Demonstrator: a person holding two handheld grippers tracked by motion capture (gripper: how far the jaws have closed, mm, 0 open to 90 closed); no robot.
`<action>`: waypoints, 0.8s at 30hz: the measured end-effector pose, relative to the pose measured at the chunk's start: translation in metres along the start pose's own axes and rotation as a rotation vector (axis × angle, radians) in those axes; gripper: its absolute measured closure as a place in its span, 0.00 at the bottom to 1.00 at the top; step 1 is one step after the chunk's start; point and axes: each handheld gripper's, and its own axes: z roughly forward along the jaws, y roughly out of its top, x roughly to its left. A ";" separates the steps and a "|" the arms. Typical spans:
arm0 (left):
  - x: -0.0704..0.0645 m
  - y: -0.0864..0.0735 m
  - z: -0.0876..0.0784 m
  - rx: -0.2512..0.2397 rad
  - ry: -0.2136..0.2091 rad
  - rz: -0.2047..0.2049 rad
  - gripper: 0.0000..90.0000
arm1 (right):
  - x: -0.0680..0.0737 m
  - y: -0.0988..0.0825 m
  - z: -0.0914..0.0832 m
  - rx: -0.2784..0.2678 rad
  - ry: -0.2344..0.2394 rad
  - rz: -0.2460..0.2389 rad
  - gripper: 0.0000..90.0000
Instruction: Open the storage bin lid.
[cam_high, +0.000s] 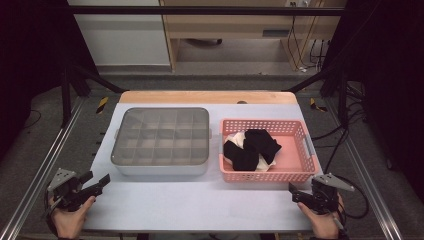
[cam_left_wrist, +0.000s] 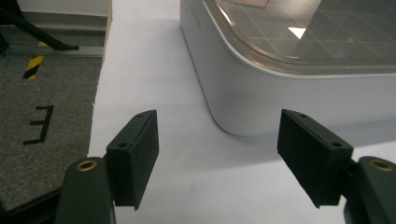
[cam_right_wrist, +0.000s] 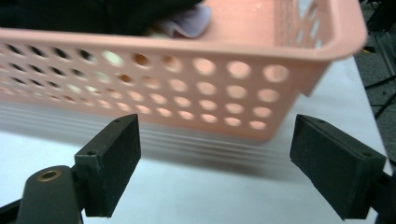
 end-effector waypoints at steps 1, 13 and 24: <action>-0.001 0.001 -0.001 -0.002 0.001 0.001 0.33 | 0.002 0.001 -0.002 -0.012 0.009 0.001 0.19; -0.007 0.008 -0.011 -0.041 -0.019 0.017 0.37 | 0.033 0.012 -0.023 -0.078 0.118 -0.014 0.20; -0.007 0.025 -0.010 -0.037 -0.075 0.024 0.34 | 0.063 0.025 -0.033 -0.105 0.208 -0.056 0.23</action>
